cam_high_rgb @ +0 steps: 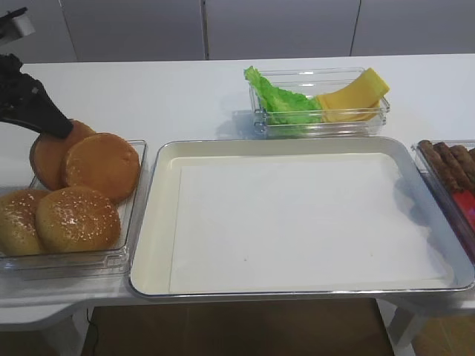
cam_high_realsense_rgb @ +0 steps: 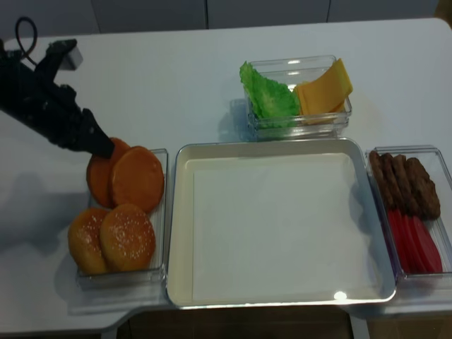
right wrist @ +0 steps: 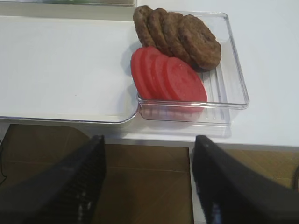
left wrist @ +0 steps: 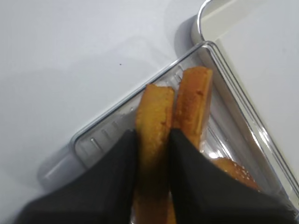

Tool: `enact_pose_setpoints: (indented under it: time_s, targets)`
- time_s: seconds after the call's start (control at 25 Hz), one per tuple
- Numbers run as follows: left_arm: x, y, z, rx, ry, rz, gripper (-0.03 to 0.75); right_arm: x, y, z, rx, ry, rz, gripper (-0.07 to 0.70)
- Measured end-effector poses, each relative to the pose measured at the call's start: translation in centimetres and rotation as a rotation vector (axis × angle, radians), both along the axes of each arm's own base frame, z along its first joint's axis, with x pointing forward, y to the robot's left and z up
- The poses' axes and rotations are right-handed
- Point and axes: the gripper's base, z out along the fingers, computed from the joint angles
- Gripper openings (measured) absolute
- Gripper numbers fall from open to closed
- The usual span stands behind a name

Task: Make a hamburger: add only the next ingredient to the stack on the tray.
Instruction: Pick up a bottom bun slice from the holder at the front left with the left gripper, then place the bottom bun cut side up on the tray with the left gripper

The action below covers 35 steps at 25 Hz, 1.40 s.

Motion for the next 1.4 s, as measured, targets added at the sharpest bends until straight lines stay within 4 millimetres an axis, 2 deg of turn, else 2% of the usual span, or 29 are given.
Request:
enact_pose_setpoints:
  time_s: [0.44,0.84,0.92,1.08,1.2,1.4]
  targets:
    - [-0.8,-0.3,4.6,0.028,-0.129,0.012,0.150,0.0,0.0,0.0,0.000,0.000,0.000,0.449]
    - [-1.9,-0.4,11.2,0.034,-0.272,0.103,0.150,0.0,0.0,0.0,-0.008,-0.001,0.005,0.449]
    - [-2.0,-1.0,12.2,0.022,-0.283,0.123,0.150,0.0,0.0,0.0,-0.011,-0.002,0.007,0.449]
    - [-2.4,-4.1,13.4,0.051,-0.317,0.037,0.149,0.0,0.0,0.0,-0.013,-0.002,0.008,0.449]
    - [-3.0,-7.4,13.2,0.089,-0.315,-0.069,0.149,0.0,0.0,0.0,-0.013,-0.002,0.008,0.449]
    - [-4.3,-12.1,13.1,0.072,-0.280,-0.151,0.149,0.0,0.0,0.0,-0.015,-0.002,0.009,0.449]
